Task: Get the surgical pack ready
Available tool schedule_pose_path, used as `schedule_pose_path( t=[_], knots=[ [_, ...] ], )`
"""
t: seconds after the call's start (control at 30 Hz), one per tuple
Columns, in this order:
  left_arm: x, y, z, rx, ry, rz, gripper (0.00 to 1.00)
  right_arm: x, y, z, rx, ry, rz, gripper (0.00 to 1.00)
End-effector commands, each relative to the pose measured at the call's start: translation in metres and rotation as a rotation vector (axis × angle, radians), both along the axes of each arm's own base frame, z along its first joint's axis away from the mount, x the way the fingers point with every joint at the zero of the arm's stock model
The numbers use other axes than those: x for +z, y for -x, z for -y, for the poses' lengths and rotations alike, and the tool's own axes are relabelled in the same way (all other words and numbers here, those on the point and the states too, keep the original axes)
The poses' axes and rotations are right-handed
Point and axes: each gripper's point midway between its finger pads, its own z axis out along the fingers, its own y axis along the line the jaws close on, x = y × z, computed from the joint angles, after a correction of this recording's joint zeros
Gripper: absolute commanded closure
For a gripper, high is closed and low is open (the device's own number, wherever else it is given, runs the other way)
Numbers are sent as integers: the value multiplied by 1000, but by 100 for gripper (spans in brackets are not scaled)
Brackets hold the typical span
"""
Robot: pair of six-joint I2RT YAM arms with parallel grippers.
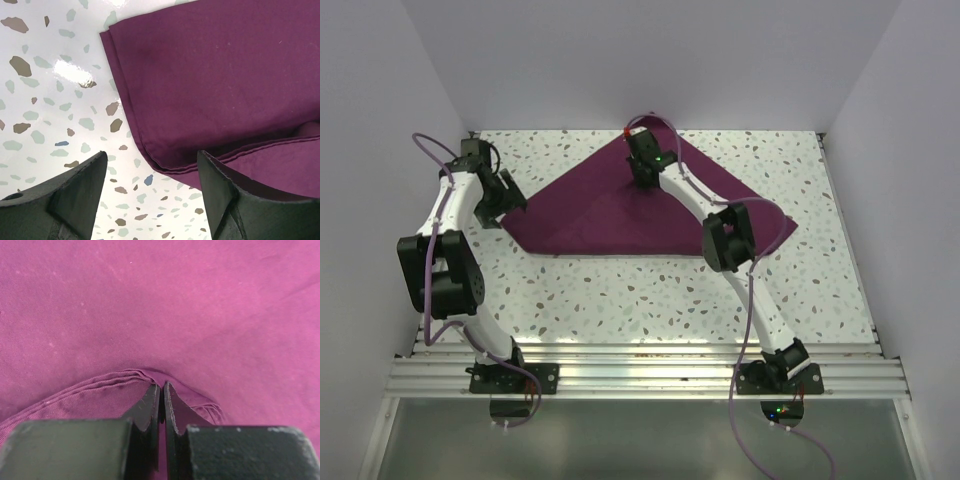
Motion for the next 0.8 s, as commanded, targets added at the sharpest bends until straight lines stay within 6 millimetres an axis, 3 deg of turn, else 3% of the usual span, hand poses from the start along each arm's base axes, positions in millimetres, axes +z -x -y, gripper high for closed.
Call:
schedule_pose_path(
  t=[0.0, 0.33, 0.5, 0.67, 0.77],
  knots=[
    [6, 0, -5, 33, -3, 1, 23, 19, -19, -8, -14, -78, 70, 97],
    [-3, 3, -6, 37, 8, -21, 23, 2, -11, -2, -30, -55, 24, 95],
    [-14, -4, -16, 45, -3, -43, 14, 1, -9, 0, -31, -65, 11, 94],
    [-34, -21, -40, 57, -34, -72, 11, -1, -6, -4, -34, -88, -12, 94],
    [-51, -24, -44, 45, -22, -103, 11, -6, -3, -5, -29, -95, -31, 94]
  ],
)
